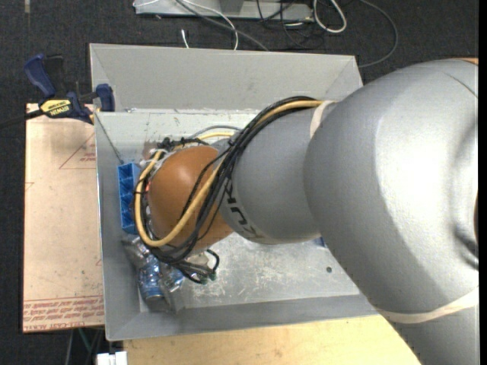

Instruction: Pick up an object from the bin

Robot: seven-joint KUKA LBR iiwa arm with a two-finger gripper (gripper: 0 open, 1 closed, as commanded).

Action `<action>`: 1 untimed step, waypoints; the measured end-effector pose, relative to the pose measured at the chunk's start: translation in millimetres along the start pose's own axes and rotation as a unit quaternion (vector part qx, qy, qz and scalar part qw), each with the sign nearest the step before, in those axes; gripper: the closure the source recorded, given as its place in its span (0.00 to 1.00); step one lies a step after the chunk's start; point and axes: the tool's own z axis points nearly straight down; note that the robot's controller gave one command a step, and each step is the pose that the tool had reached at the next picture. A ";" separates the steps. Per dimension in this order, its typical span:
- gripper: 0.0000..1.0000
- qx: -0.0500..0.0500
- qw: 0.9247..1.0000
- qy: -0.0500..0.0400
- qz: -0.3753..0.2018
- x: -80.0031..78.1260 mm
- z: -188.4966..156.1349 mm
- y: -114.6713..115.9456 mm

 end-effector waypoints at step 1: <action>1.00 0.001 0.994 -0.005 -0.111 0.7 -4.7 1.9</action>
Offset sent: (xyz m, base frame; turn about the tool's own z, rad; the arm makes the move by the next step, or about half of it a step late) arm 0.0000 0.0000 0.0000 0.0000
